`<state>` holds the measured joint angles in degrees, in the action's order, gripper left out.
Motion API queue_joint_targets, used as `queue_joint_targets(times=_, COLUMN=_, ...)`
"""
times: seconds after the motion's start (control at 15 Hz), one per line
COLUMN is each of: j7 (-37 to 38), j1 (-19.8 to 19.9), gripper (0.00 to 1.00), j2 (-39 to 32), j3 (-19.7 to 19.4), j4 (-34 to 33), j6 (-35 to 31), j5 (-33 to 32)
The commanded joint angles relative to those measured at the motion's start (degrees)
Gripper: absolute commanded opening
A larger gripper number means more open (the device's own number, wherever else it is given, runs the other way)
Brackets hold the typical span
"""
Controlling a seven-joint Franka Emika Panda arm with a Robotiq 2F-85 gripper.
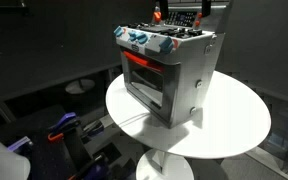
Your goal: Press the top right orange button on the stove
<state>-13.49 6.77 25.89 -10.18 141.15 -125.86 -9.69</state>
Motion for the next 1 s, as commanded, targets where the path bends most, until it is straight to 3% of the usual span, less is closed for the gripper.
queue_joint_targets(times=0.0, j7=-0.09, j1=0.21, gripper=1.00, j2=0.01, j3=0.22, j4=-0.12, j6=0.14, j5=0.14)
queue_joint_targets(times=0.93, j7=9.99, j1=-0.86, gripper=1.00, j2=-7.96, j3=4.73, j4=-5.24, j6=-12.03, j5=1.41)
